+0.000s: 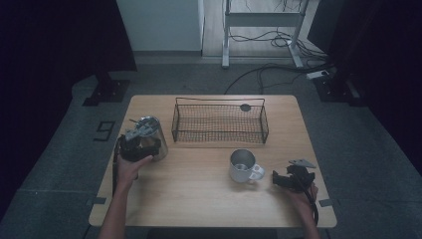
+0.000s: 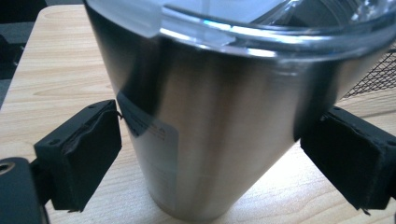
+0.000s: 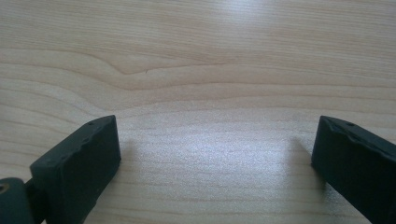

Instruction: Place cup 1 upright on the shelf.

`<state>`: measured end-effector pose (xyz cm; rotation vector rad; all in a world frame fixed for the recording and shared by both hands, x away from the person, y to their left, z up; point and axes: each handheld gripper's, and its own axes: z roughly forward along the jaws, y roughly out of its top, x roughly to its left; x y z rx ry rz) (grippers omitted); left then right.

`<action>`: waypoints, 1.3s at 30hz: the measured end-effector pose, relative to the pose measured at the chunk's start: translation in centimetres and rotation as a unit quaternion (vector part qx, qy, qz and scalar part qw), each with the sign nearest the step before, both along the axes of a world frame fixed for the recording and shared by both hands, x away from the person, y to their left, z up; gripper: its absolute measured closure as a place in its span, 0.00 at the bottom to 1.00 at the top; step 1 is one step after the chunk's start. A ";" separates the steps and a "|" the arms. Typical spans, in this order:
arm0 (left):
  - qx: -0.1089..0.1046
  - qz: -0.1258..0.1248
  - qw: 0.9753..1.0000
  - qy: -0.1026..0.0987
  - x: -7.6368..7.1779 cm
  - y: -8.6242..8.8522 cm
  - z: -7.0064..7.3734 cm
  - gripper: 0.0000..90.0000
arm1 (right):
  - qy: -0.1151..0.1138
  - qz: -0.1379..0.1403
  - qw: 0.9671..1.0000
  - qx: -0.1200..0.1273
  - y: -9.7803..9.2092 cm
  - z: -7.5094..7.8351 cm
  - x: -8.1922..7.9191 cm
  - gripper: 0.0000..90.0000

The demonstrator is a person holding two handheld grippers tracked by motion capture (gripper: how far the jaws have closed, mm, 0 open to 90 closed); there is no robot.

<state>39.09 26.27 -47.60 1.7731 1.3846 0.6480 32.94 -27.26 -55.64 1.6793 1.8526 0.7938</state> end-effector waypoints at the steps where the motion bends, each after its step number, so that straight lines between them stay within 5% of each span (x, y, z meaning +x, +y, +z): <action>1: 0.003 0.001 1.000 -0.004 0.1 -0.1 0.0 0.06 | 0.000 0.000 1.000 0.000 0.0 0.0 0.0 0.01; 20: 0.019 0.010 1.000 -0.004 1.7 -0.9 0.4 0.03 | 0.000 0.000 1.000 0.000 0.0 0.0 0.0 0.01; 39: 0.021 0.022 0.999 -0.033 1.9 -1.3 -0.2 0.04 | 0.000 0.000 1.000 0.000 0.0 0.0 0.0 0.01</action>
